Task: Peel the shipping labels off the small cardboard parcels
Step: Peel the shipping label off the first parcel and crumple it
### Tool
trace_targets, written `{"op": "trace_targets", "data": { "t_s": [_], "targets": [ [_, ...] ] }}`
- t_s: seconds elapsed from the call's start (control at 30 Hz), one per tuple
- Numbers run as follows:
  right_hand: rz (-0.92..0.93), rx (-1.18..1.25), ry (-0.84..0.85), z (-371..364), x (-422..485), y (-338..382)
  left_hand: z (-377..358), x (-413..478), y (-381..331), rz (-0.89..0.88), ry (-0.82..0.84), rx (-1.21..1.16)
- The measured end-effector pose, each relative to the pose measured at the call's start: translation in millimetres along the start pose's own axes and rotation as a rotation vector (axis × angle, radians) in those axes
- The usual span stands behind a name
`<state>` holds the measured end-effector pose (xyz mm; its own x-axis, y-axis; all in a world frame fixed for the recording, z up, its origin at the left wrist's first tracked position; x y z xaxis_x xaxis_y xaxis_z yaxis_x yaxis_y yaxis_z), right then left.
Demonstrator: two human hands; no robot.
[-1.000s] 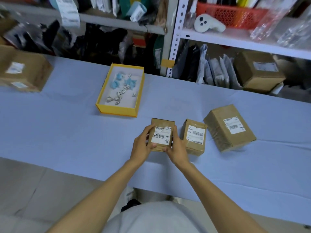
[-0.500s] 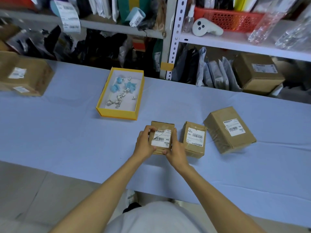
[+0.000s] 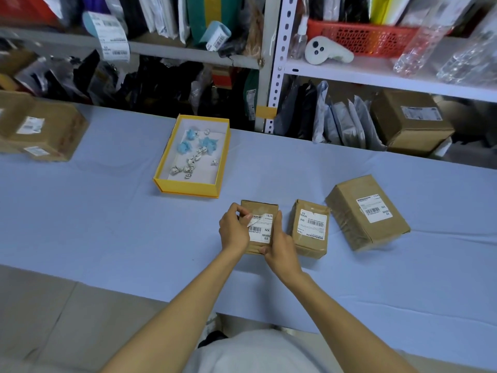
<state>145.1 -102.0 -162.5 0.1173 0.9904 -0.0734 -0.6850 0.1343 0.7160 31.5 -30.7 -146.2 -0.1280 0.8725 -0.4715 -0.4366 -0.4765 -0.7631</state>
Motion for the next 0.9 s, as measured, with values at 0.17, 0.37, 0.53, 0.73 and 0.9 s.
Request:
{"op": "trace_targets", "data": {
  "t_s": [0.17,0.37,0.53,0.73,0.9],
  "targets": [
    [0.013,-0.077,0.043,-2,4,-2,-2,2,1,0.068,0.019,-0.024],
    [0.014,-0.085,0.048,-3,9,-5,5,7,1,0.015,0.094,-0.013],
    [0.023,-0.09,0.054,-2,13,-6,12,7,3,-0.043,0.17,-0.003],
    [0.004,-0.073,0.06,-3,15,-9,13,2,3,-0.098,0.163,-0.005],
    [0.022,-0.06,0.033,-4,11,-8,11,2,4,-0.181,0.168,0.076]
  ]
}}
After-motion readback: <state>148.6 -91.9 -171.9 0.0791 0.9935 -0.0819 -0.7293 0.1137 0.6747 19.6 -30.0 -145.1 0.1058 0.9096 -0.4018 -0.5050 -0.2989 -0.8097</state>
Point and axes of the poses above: each hand's wrist, its own x-axis towards the middle knuckle, its own z-axis out of the back of the hand, y = z × x, the point moved 5 cm from there along x, towards the middle knuckle, and after that the axes turned 12 degrees about z, right-handed, at the moved point
